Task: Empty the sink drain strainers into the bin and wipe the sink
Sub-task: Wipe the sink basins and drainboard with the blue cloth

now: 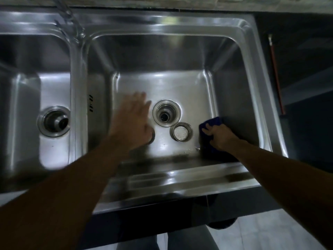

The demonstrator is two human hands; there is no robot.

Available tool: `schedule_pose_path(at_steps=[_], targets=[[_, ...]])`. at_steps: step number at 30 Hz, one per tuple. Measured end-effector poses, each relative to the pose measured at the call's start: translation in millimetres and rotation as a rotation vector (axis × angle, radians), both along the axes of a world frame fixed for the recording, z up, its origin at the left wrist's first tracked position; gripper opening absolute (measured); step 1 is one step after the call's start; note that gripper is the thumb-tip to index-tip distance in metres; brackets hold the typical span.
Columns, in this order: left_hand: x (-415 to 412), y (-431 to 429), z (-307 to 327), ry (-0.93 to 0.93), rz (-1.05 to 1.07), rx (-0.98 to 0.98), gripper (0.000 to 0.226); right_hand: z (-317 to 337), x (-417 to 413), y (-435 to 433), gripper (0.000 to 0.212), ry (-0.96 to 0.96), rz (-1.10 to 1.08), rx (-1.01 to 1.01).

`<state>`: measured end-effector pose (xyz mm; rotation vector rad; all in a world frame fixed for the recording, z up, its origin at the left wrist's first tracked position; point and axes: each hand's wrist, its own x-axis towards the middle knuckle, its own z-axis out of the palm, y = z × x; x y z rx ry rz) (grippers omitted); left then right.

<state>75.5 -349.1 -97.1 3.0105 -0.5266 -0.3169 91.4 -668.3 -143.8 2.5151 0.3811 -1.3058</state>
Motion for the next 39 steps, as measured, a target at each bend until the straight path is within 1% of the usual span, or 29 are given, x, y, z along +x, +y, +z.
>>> schedule_pose_path(at_steps=[2,4,7,11,13,17,19,22,25,29,30,33,36,37,39], targets=[[4,-43,-12,0.111,-0.077,-0.056,0.078,0,9,0,0.068,-0.043,-0.042,0.043],[9,-77,-24,0.191,-0.124,-0.080,0.087,0,21,2,0.069,-0.077,-0.062,0.082],[10,-106,-42,0.285,-0.070,-0.100,0.105,-5,29,4,0.072,-0.097,-0.054,0.089],[1,-121,-61,0.303,-0.010,-0.086,0.116,-12,26,2,0.073,-0.094,-0.069,0.095],[-1,-123,-66,0.294,0.023,-0.093,0.113,-12,26,3,0.072,-0.107,-0.086,0.106],[-3,-124,-70,0.267,0.054,-0.158,0.085,-8,27,3,0.075,-0.095,-0.116,0.116],[-5,-124,-67,0.275,0.078,-0.212,0.078,-5,26,4,0.076,-0.091,-0.145,0.131],[-7,-124,-61,0.280,0.128,-0.286,0.077,-3,23,4,0.075,-0.102,-0.135,0.154],[-3,-118,-56,0.266,0.161,-0.301,0.080,-2,17,3,0.073,-0.095,-0.072,0.164],[17,-108,-57,0.233,0.243,-0.317,0.089,-4,5,6,0.068,0.020,0.136,0.126],[24,-108,-58,0.223,0.261,-0.328,0.091,-5,3,7,0.068,0.048,0.154,0.122],[50,-112,-60,0.181,0.294,-0.376,0.093,-3,3,7,0.069,0.071,0.125,0.152],[72,-119,-64,0.159,0.316,-0.427,0.093,-3,1,5,0.060,0.047,0.039,0.242],[78,-122,-66,0.153,0.315,-0.440,0.093,-2,0,4,0.061,0.055,0.041,0.253],[87,-125,-69,0.150,0.307,-0.459,0.093,-2,1,3,0.066,0.097,0.146,0.209]])
